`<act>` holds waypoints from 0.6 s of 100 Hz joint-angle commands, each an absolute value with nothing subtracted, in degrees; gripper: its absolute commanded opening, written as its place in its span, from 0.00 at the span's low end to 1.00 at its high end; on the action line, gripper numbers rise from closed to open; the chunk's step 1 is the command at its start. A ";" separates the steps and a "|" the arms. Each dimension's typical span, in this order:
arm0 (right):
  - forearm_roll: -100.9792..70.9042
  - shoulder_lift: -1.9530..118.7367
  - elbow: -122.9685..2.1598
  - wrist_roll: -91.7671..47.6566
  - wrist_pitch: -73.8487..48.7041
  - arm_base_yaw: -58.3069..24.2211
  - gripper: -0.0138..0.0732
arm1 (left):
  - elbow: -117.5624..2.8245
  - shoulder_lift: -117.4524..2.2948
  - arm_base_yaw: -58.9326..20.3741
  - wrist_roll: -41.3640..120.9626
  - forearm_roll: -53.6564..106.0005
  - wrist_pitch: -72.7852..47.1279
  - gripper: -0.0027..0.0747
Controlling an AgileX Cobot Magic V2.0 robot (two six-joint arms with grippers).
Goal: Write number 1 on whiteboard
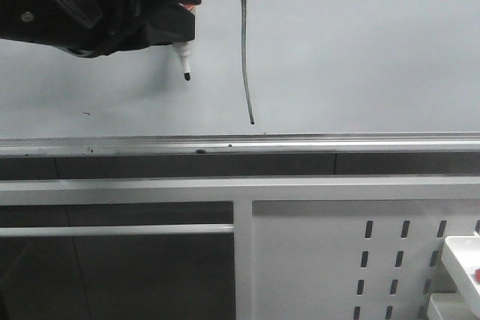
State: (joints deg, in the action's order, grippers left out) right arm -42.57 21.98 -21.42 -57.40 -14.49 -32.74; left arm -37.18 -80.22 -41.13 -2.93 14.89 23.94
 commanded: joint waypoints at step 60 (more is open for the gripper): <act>-43.13 22.31 -22.79 -57.36 -10.58 -32.46 0.10 | -39.53 -79.06 -41.18 -3.27 17.00 32.75 0.48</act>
